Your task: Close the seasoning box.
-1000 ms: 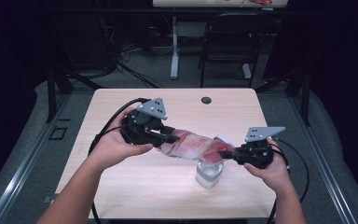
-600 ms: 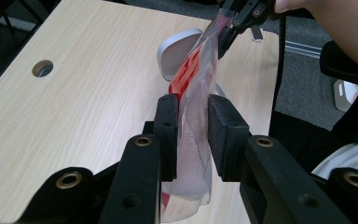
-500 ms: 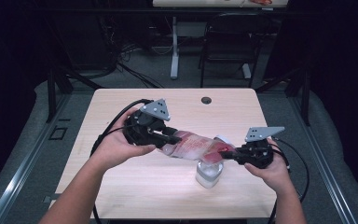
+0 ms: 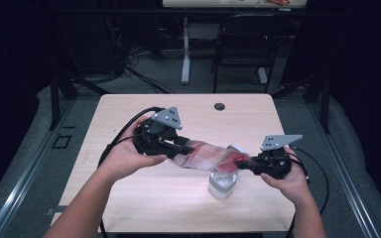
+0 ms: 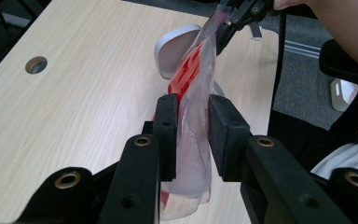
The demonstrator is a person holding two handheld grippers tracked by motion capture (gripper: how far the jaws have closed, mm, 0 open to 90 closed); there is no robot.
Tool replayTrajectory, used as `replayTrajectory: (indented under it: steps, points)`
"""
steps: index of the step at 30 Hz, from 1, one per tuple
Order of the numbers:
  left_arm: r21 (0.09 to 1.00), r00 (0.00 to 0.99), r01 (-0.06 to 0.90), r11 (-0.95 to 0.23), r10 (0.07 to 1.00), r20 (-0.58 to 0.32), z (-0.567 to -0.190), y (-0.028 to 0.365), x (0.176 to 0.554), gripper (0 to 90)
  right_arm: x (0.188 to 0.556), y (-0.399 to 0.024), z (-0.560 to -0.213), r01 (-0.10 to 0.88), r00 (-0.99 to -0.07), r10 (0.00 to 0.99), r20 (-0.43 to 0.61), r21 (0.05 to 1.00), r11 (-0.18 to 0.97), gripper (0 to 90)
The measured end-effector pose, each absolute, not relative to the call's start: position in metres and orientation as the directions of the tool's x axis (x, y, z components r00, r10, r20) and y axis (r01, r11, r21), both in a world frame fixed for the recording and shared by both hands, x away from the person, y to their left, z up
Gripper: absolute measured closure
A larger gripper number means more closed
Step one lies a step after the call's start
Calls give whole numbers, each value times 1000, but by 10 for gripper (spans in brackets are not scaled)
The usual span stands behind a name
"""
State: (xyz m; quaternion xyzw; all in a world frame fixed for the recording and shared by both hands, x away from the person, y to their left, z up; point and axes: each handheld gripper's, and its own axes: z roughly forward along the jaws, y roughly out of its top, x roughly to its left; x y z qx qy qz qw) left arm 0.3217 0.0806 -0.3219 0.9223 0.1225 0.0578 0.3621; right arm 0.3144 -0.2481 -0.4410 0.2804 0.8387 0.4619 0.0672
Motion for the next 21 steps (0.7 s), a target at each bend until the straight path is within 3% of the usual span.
replayTrajectory:
  steps: [21]
  points:
    - [680, 962, 195, -707, 272, 7, -326, 82, 323, 735, 314, -247, -442, 406, -836, 529, 144, 811, 421, 829]
